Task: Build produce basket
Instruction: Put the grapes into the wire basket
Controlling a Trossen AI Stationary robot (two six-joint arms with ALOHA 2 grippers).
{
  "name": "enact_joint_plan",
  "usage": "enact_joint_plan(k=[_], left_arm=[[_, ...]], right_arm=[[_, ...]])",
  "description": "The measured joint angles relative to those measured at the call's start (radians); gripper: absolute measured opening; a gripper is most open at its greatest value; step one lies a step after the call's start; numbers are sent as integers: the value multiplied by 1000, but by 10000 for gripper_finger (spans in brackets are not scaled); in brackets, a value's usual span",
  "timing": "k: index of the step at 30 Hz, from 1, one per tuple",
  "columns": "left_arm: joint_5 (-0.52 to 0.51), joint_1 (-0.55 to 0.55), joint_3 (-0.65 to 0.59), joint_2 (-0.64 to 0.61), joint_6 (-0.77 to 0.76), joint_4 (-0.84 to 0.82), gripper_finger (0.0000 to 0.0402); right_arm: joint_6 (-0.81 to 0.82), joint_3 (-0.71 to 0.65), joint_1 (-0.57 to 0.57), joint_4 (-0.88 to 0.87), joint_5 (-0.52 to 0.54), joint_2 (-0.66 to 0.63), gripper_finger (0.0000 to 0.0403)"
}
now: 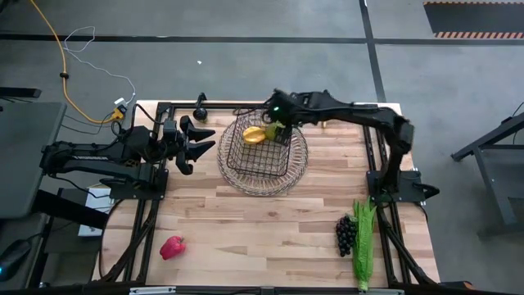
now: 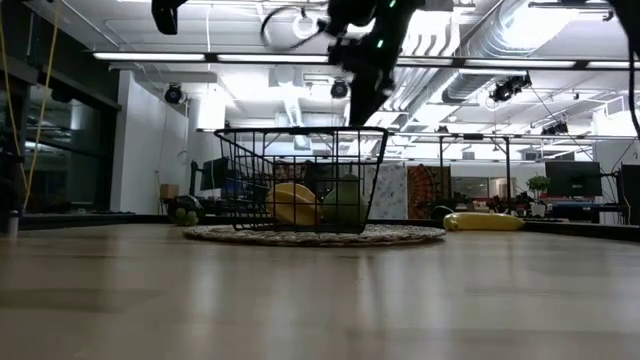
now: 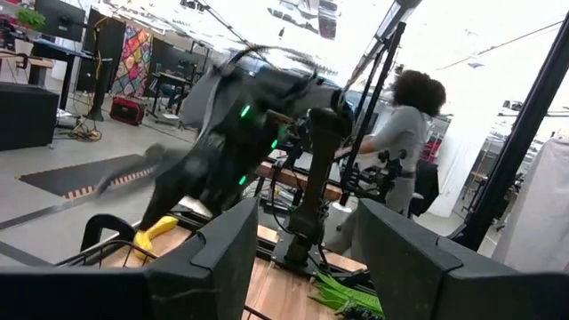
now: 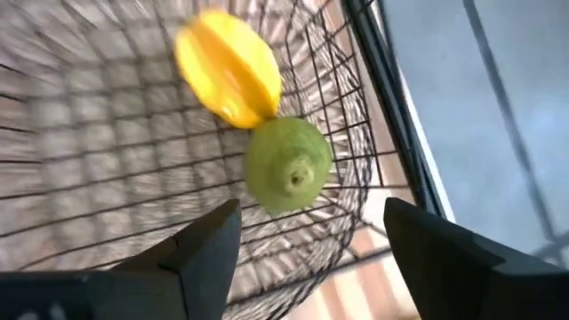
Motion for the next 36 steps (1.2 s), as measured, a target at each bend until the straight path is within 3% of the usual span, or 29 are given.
enact_joint_plan(k=[6,13,19,23,36], left_arm=[[0,0,0,0,0,0,182],[-1,0,0,0,0,0,182],[-3,0,0,0,0,0,182],[-3,0,0,0,0,0,182],[-3,0,0,0,0,0,182]], right_arm=[[110,-176,41,103,-63,-266,268],[373,-599,172,433,-82,-682,268],[467,-818,266,712,-38,-917,268],[464,-876,282,823,-6,-984,268],[411,-878,282,854,3,-991,268]])
